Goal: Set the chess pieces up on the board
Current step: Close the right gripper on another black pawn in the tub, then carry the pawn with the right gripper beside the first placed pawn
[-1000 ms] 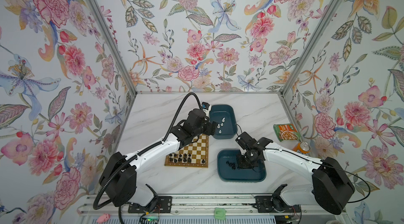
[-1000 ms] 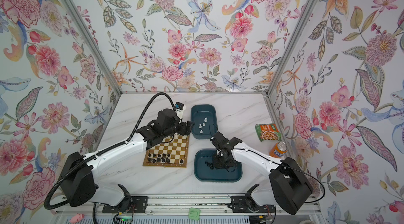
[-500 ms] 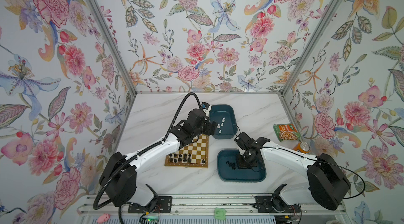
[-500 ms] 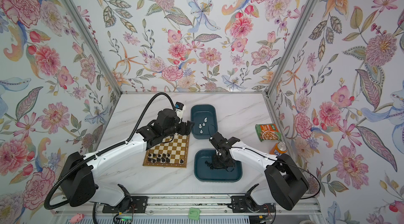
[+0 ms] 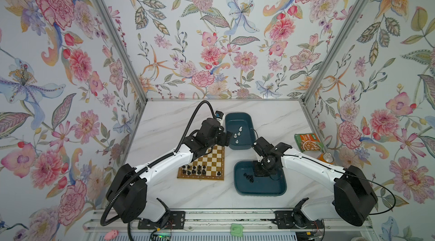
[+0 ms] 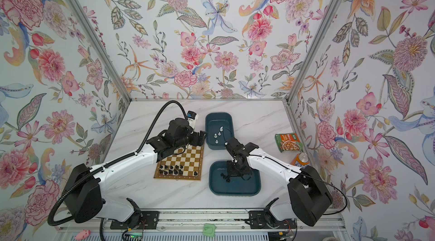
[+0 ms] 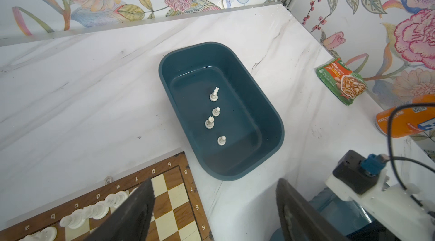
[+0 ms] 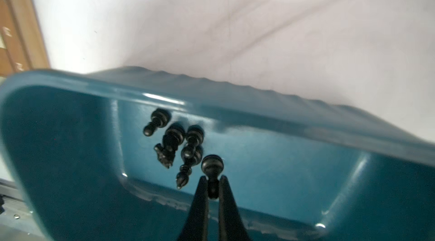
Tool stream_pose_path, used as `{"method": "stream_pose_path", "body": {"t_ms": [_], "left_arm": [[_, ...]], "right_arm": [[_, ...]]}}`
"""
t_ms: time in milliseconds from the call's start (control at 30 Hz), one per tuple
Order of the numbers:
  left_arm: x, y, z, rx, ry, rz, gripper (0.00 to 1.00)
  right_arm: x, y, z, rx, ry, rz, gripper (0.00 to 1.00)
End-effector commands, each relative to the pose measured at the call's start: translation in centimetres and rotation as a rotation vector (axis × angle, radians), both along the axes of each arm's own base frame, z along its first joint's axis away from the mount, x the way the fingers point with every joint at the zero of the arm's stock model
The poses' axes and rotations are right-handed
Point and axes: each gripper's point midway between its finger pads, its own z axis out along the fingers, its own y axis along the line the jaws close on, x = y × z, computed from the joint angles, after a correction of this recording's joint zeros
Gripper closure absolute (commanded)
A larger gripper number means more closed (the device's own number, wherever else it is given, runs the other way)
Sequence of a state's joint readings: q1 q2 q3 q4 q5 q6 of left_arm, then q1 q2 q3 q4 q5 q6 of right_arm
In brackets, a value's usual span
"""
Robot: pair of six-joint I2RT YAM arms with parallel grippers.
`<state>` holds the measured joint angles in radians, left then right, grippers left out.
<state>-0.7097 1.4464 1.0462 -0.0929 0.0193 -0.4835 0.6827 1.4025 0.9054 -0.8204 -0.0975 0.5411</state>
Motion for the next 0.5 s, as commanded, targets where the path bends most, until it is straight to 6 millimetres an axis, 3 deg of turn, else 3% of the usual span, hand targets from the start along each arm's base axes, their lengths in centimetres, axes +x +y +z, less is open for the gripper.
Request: {"method": "stream_pose_path", "body": {"t_ms": [0,267,467], "left_arm": [[0.4,2.8,0.9,-0.001,-0.026,0.064,0.17],[0.5,10.9,0.3,-0.012,-0.017,0.241,0.17],[-1.6,15.4,-0.1,-0.017,-0.015,0.331,0.16]], "right_arm": [[0.6,-0.5,2.2,-0.03,-0.024,0.022,0.92],[3.0,2.1,6.5,-0.002,-0.074,0.071,0.92],[4.1,5.6,7.4,-0.001,-0.083,0.155,0.92]]}}
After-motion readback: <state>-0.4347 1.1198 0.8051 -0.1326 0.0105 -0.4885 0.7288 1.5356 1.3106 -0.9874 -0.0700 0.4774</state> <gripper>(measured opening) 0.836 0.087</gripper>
